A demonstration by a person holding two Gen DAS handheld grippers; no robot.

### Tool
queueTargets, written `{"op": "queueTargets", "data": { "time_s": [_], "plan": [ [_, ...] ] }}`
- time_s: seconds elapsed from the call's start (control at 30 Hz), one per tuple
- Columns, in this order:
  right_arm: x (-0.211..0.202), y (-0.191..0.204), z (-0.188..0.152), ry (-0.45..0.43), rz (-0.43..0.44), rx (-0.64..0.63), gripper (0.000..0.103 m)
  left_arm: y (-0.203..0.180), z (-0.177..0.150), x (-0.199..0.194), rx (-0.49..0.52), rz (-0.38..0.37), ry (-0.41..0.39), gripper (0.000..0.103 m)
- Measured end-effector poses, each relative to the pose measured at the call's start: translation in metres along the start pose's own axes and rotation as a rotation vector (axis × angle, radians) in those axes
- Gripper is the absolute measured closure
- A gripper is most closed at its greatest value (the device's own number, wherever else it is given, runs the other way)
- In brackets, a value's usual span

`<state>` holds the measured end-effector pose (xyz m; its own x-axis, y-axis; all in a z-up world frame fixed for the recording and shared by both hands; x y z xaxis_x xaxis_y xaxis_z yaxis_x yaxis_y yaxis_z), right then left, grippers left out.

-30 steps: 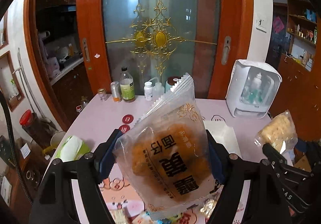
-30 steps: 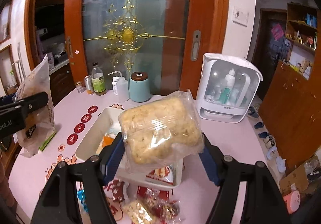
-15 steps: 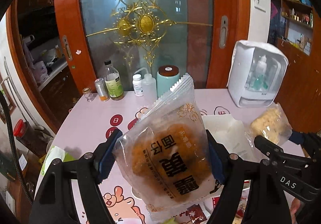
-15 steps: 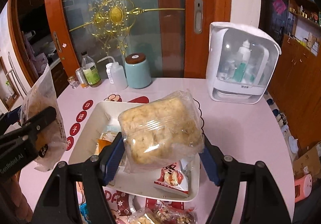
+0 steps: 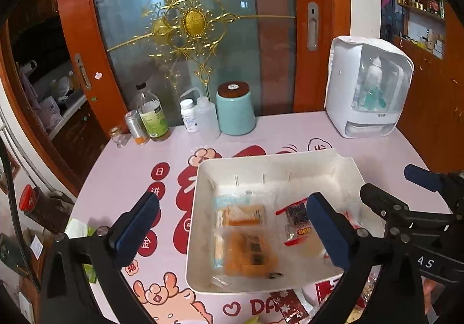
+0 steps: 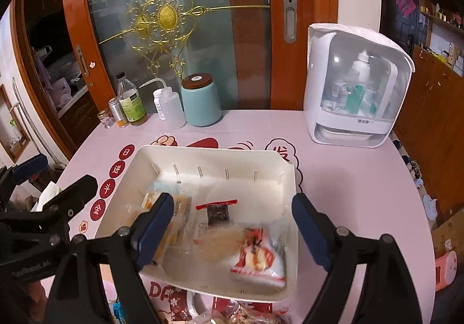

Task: Organize snacks
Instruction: 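Carry both bags into the white tray and open both tools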

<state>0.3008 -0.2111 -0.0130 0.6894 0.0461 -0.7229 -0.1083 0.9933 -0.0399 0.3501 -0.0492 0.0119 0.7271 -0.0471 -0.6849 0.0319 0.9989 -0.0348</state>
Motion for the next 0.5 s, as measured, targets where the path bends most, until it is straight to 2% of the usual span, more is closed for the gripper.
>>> {"op": "queueTargets", "data": {
  "time_s": [0.3,0.5],
  "plan": [
    [-0.007,0.005,-0.011,0.026,-0.006,-0.025,0.018,0.001,-0.007,-0.012,0.023,-0.008,0.016,0.002],
    [-0.011,0.008,-0.021,0.063,-0.03,-0.035,0.018,0.003,-0.015,-0.017,0.03,-0.02,0.054,0.002]
  ]
}}
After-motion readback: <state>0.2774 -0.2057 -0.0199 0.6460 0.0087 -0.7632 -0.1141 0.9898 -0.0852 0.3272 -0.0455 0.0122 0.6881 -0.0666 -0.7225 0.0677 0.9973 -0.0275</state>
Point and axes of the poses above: each gripper's, at about its wrist camera, not at the fingertips, and x roughly the way its jaws point, y to its left, z to its top, the point moved 5 cm from there along x, roughly the way its jaws point, and after that the axes turned 9 degrees about -x, right-handed, at the moved point
